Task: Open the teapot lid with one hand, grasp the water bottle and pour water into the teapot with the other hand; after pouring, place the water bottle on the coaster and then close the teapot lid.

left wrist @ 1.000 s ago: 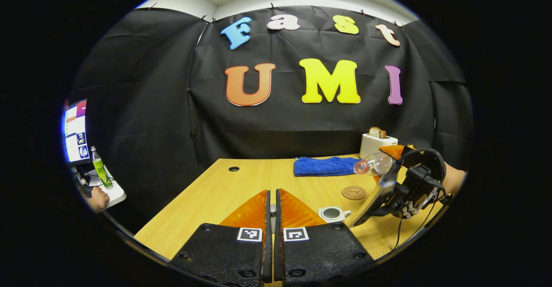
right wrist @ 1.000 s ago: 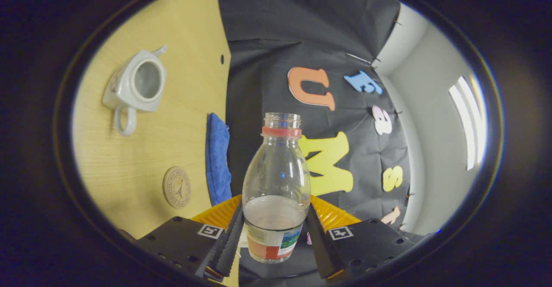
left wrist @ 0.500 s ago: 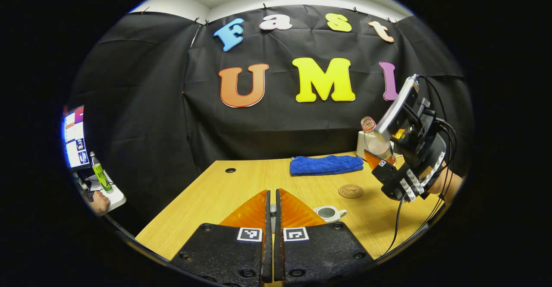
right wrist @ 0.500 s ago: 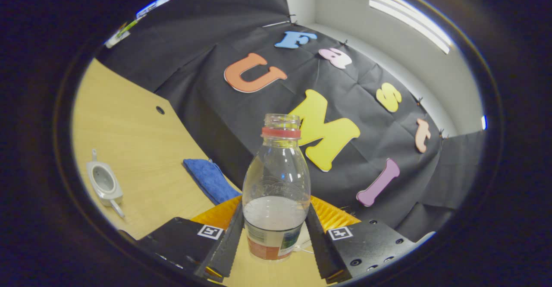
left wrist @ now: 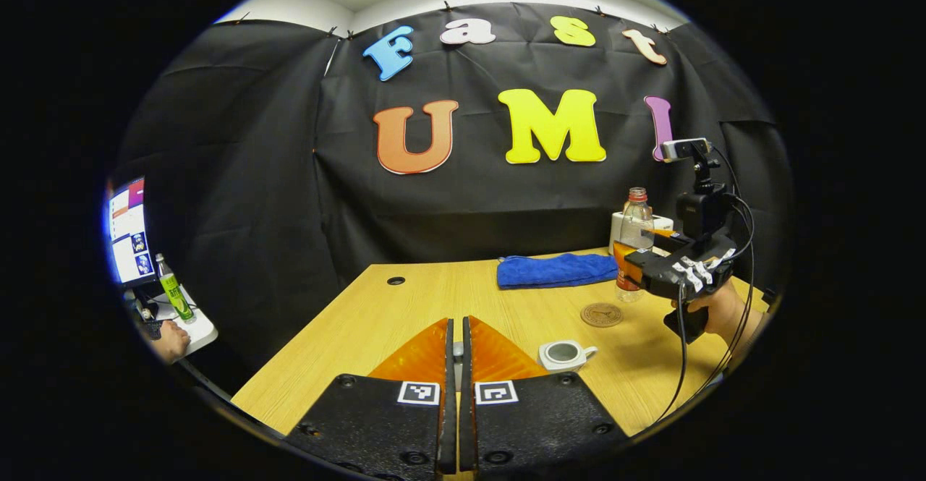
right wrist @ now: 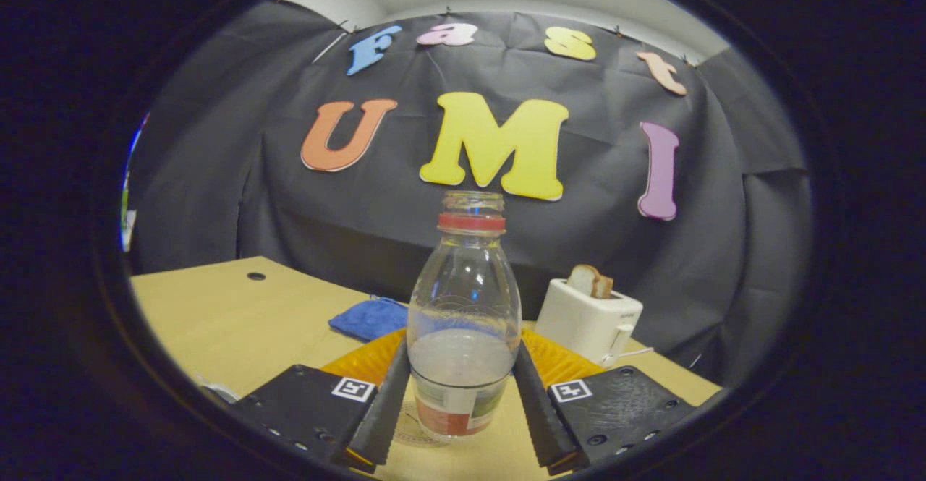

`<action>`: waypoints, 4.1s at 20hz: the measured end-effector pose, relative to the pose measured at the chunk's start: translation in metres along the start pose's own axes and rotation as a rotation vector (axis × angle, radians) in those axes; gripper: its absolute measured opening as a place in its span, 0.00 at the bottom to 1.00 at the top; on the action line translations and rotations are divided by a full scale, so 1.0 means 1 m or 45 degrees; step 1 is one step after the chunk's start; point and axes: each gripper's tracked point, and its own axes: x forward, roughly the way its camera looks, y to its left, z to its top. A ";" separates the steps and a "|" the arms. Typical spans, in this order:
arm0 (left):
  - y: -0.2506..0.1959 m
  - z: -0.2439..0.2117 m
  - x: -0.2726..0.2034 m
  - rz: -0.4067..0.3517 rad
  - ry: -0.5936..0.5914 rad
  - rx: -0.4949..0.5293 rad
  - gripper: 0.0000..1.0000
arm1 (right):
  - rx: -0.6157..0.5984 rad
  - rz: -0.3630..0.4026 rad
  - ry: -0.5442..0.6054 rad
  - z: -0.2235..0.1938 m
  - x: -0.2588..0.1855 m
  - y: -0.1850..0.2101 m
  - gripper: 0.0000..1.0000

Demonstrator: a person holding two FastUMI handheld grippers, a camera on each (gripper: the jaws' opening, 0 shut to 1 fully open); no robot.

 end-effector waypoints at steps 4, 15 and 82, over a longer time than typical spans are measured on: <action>0.002 -0.006 0.005 0.006 0.022 -0.006 0.04 | 0.069 0.022 0.077 -0.025 0.017 0.006 0.73; 0.004 -0.013 0.009 0.008 0.054 0.001 0.04 | 0.076 0.070 0.072 -0.036 0.035 0.020 0.79; -0.033 -0.016 0.022 -0.075 0.055 0.040 0.04 | 0.000 0.259 -0.163 0.086 -0.038 0.007 0.94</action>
